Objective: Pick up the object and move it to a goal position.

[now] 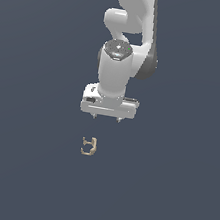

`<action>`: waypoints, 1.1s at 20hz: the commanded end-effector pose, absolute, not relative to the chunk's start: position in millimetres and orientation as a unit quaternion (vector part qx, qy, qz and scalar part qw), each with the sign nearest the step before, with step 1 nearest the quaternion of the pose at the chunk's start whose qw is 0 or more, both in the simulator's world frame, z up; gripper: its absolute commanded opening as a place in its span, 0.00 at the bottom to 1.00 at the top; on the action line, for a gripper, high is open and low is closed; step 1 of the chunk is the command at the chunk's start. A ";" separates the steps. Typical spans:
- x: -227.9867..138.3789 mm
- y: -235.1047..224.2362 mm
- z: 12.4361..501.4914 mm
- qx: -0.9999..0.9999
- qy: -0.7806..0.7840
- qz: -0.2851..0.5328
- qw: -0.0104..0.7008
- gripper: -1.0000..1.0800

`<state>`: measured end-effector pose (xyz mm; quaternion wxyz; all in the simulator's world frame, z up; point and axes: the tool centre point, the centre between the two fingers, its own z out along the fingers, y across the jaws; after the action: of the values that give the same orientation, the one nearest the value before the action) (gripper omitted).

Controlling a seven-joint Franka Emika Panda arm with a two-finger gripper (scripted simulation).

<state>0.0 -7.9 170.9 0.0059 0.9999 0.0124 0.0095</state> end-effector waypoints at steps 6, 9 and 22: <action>1.5 1.0 177.0 0.999 0.028 0.016 0.009 0.96; 2.7 9.7 183.0 0.999 0.043 0.022 0.012 0.96; 15.3 1.1 172.5 0.999 0.045 0.019 0.011 0.96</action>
<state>12.2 4.1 175.9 0.0115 0.9987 0.0453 0.0204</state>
